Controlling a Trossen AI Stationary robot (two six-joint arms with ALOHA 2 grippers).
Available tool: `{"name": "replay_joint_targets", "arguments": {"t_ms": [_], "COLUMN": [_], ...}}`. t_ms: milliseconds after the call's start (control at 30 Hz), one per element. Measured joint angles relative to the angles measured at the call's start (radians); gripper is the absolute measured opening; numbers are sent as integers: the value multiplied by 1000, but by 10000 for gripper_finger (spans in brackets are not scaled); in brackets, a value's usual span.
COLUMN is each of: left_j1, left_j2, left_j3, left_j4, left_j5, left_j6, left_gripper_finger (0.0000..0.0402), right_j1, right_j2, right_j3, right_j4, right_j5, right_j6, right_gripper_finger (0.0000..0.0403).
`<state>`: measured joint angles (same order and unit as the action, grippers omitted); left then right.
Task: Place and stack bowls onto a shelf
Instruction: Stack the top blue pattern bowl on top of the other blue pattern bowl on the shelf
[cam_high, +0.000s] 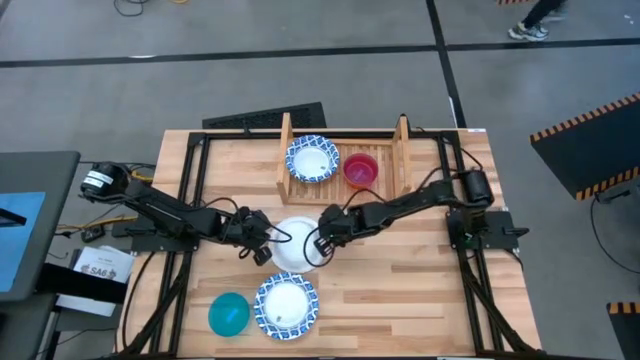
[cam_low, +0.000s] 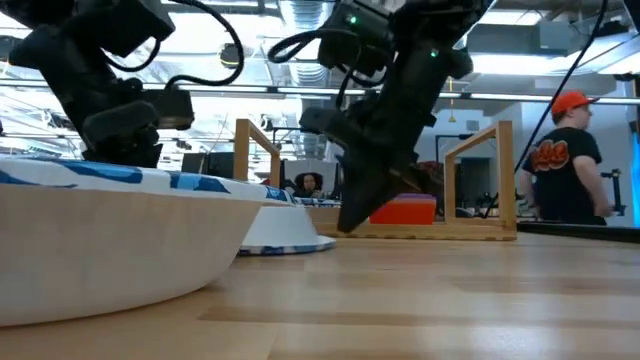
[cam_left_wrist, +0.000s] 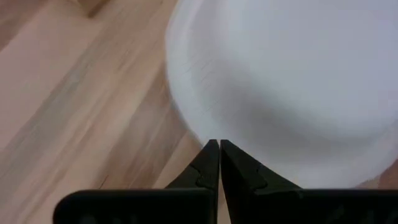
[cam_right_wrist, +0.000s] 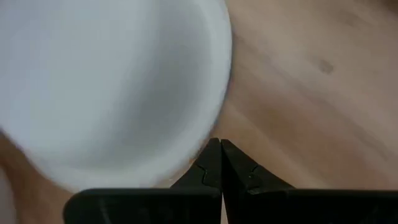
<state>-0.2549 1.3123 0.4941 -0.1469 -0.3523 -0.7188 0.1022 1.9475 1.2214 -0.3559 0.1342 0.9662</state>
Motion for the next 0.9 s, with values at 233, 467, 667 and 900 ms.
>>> {"name": "replay_joint_targets", "arguments": {"t_ms": [233,467,667,900], "left_j1": [-2,-2,-2,7], "left_j2": [35,47,47,48], "left_j3": [-41,-48,-49,-50], "left_j4": [66,66,74,84], "left_j5": [14,54,52,26], "left_j6": [-24,24,35,35], "left_gripper_finger": [0,0,0,0], "right_j1": [26,55,52,48], "right_j2": [-64,-49,21,63], "right_j3": [1,3,2,4], "right_j4": [-13,-98,-60,46], "right_j5": [5,8,-12,3], "right_j6": [-154,-639,-682,-617], "right_gripper_finger": [17,17,17,17]}}
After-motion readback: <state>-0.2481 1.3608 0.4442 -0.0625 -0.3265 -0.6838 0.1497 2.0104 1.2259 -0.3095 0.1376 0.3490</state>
